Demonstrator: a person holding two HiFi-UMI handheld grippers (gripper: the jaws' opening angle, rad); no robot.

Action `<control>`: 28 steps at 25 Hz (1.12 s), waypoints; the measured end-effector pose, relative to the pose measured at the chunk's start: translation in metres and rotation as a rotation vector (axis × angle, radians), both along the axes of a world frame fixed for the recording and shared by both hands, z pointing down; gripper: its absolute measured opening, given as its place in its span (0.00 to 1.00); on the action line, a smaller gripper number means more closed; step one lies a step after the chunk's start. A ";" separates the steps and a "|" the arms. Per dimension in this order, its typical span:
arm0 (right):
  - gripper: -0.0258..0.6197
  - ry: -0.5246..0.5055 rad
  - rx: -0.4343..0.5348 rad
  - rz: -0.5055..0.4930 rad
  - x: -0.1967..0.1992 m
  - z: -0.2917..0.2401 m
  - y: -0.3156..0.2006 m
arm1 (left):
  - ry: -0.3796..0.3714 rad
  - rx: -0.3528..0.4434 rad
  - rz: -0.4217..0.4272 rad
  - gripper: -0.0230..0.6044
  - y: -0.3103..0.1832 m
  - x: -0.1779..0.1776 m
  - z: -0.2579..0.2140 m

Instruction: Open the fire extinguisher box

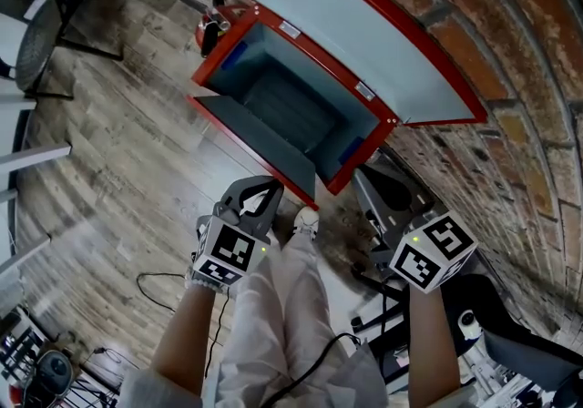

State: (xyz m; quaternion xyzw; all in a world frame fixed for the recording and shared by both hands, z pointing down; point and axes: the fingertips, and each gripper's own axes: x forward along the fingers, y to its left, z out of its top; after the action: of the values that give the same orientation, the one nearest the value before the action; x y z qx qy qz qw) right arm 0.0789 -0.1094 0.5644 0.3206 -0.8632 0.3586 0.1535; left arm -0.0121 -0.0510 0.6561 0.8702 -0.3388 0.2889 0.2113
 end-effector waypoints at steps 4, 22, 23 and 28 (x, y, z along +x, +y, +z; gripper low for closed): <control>0.05 0.038 -0.030 -0.053 -0.019 0.015 0.015 | 0.005 -0.002 0.008 0.03 0.005 -0.002 0.001; 0.21 0.068 -0.228 -0.359 -0.081 0.071 0.097 | -0.010 -0.025 0.012 0.03 0.039 -0.022 0.015; 0.21 0.076 -0.232 -0.382 -0.084 0.074 0.102 | -0.012 -0.027 0.012 0.03 0.042 -0.024 0.016; 0.21 0.085 -0.276 -0.470 -0.098 0.086 0.123 | -0.019 -0.043 0.014 0.03 0.054 -0.031 0.023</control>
State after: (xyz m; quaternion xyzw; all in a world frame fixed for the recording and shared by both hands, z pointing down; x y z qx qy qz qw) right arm -0.0189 0.0135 0.6509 0.1023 -0.8497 0.4134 0.3108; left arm -0.0429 0.0030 0.6787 0.8650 -0.3285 0.3056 0.2248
